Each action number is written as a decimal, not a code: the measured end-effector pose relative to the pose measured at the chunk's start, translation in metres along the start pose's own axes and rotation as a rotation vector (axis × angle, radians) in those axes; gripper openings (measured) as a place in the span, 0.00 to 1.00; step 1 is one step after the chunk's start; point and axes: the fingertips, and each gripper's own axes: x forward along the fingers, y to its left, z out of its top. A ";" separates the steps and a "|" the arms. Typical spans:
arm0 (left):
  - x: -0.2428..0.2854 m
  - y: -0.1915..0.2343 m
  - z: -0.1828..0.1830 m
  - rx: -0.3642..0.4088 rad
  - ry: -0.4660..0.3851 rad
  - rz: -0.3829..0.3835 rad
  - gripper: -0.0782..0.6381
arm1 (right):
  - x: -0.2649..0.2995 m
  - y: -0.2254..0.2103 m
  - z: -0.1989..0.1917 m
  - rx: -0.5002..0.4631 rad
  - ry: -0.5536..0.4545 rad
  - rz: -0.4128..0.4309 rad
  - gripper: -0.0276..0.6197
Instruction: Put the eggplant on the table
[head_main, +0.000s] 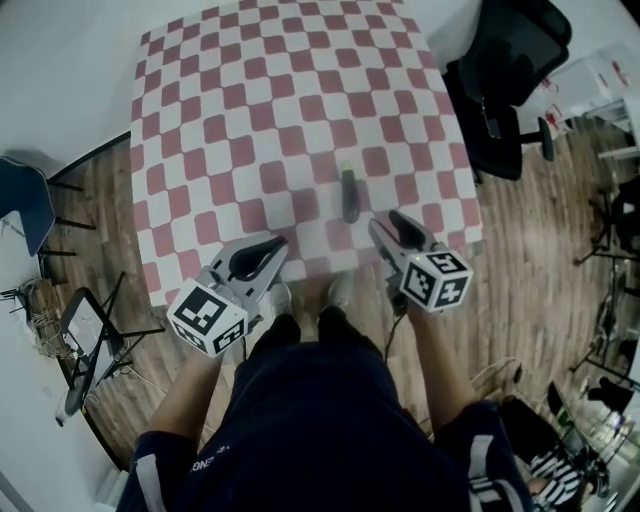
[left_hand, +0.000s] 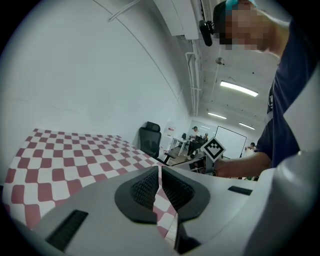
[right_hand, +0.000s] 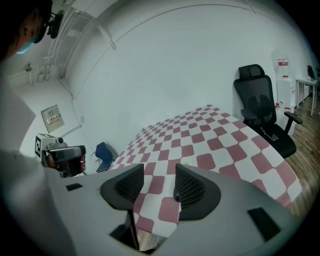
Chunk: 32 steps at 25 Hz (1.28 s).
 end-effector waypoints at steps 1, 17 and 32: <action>-0.002 -0.001 0.003 0.005 -0.006 -0.004 0.16 | -0.005 0.008 0.004 -0.006 -0.016 0.016 0.35; -0.025 -0.027 0.031 0.090 -0.065 -0.048 0.16 | -0.069 0.097 0.038 -0.209 -0.162 0.101 0.11; -0.032 -0.041 0.032 0.112 -0.078 -0.050 0.16 | -0.091 0.108 0.037 -0.235 -0.203 0.106 0.07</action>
